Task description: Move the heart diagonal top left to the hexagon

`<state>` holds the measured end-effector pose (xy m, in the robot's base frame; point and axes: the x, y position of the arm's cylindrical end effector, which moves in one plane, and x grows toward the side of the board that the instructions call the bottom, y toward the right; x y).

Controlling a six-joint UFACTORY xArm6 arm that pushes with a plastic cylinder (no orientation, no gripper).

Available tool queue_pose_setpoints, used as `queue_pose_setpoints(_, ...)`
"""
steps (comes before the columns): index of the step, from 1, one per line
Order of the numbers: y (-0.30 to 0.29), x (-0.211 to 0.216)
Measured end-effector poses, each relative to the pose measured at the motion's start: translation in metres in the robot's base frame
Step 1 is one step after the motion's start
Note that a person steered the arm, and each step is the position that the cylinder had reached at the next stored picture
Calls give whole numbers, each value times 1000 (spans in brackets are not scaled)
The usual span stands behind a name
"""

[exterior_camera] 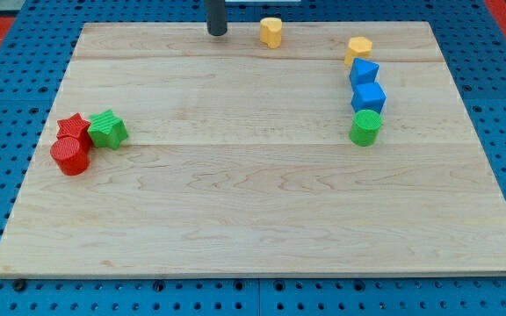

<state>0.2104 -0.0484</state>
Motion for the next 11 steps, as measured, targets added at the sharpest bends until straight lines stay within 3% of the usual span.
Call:
queue_pose_setpoints(2, 70, -1)
queue_pose_setpoints(4, 64, -18)
queue_pose_setpoints(7, 131, 3)
queue_pose_setpoints(9, 118, -16)
queue_pose_setpoints(11, 159, -3)
